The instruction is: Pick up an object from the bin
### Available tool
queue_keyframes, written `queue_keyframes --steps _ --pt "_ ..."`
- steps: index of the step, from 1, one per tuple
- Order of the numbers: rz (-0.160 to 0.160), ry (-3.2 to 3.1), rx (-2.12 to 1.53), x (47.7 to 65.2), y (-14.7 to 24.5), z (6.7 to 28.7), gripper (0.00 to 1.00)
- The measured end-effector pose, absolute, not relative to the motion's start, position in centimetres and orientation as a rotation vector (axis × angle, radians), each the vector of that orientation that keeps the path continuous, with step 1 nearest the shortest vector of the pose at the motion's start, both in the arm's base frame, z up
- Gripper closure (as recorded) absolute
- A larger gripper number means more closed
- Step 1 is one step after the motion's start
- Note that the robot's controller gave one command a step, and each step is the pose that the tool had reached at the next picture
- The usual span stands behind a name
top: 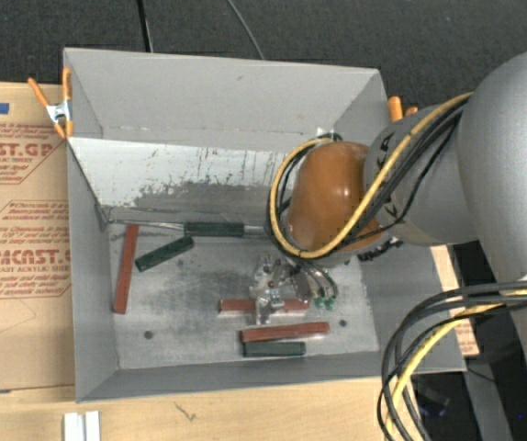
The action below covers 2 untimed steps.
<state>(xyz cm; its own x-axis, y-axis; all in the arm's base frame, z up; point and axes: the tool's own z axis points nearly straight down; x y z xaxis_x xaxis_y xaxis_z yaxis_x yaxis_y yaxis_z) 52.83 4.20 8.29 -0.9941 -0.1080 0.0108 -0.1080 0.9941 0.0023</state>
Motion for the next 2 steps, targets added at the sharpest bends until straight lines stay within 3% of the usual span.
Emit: queue_keyframes --steps 1,2 --pt "-0.001 -3.135 0.228 52.92 5.36 21.25 1.0" --pt "-0.001 -3.135 0.228 52.92 5.36 21.25 1.0"
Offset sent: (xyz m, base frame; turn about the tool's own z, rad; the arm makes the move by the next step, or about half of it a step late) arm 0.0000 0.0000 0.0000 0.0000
